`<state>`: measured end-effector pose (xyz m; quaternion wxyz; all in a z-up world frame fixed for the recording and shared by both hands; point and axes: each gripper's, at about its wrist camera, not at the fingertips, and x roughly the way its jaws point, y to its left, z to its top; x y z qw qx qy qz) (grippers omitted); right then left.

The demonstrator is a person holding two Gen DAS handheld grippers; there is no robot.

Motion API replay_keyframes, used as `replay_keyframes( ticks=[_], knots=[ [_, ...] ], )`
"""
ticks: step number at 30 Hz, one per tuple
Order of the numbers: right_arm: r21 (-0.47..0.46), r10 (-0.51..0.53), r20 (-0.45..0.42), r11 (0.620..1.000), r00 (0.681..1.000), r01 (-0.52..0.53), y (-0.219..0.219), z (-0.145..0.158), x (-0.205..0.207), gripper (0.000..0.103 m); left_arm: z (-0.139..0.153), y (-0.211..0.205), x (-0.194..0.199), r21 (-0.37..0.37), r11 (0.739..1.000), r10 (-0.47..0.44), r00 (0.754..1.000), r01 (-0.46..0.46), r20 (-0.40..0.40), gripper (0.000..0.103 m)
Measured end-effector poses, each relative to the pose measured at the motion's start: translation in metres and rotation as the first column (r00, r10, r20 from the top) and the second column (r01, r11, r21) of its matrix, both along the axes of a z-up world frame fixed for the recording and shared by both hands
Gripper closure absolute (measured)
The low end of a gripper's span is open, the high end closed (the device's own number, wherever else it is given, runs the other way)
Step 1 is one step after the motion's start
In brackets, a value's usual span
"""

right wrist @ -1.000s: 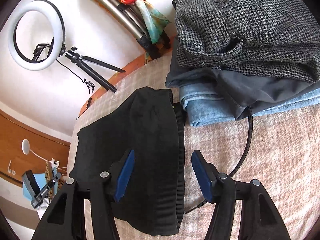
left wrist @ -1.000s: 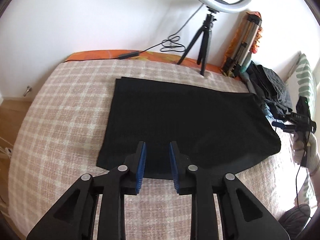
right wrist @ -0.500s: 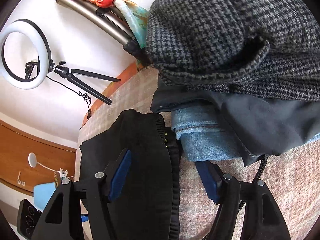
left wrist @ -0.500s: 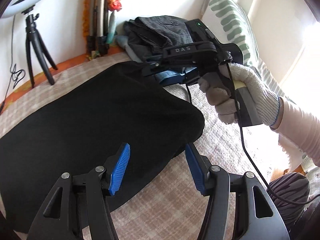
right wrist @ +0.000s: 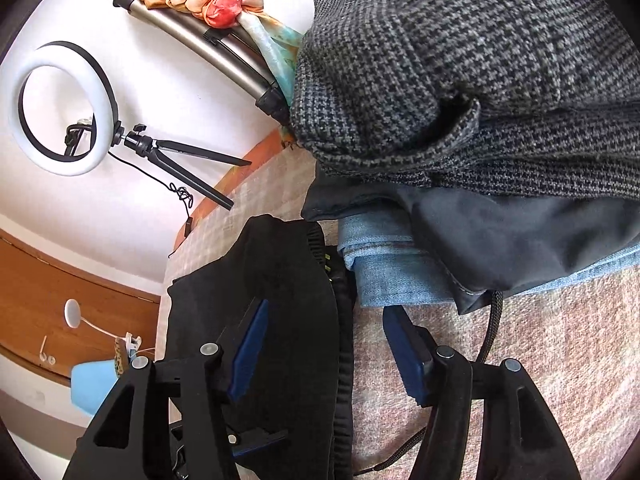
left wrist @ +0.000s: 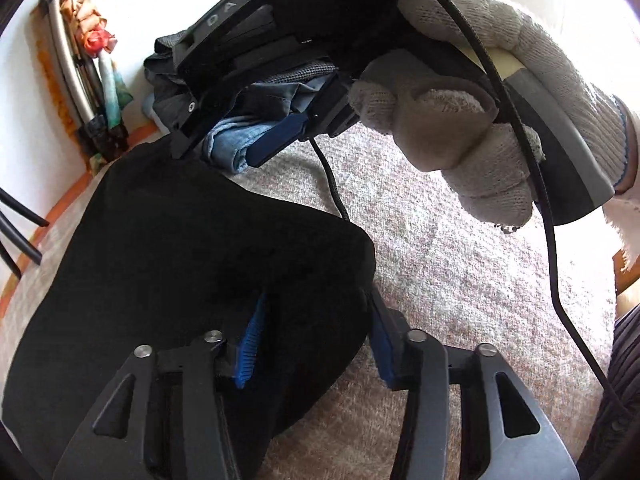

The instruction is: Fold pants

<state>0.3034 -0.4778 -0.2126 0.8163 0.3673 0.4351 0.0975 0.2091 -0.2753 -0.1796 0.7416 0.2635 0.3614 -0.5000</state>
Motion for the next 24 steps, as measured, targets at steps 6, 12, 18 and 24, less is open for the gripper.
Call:
replay_keyframes(
  ticks=[6, 12, 18, 24],
  knots=[
    [0.062, -0.006, -0.014, 0.998, 1.000, 0.007, -0.002, -0.003, -0.003, 0.035, 0.023, 0.050, 0.035, -0.185, 0.972, 0.100, 0.968, -0.145, -0.230, 0.092],
    [0.117, 0.009, -0.036, 0.993, 0.999, -0.004, 0.017, -0.013, 0.010, 0.032, 0.038, 0.071, 0.032, -0.241, 0.954, 0.115, 0.962, -0.177, -0.249, 0.093],
    [0.138, -0.014, -0.012, 0.990, 1.000, 0.016, 0.029, -0.017, 0.029, 0.063, 0.037, 0.056, 0.027, -0.245, 0.960, 0.079, 0.968, -0.138, -0.237, 0.093],
    [0.004, -0.004, 0.036, 1.000, 0.999, 0.004, 0.037, 0.006, 0.021, 0.092, 0.034, 0.045, 0.025, -0.243, 0.962, 0.061, 0.968, -0.122, -0.245, 0.094]
  ],
)
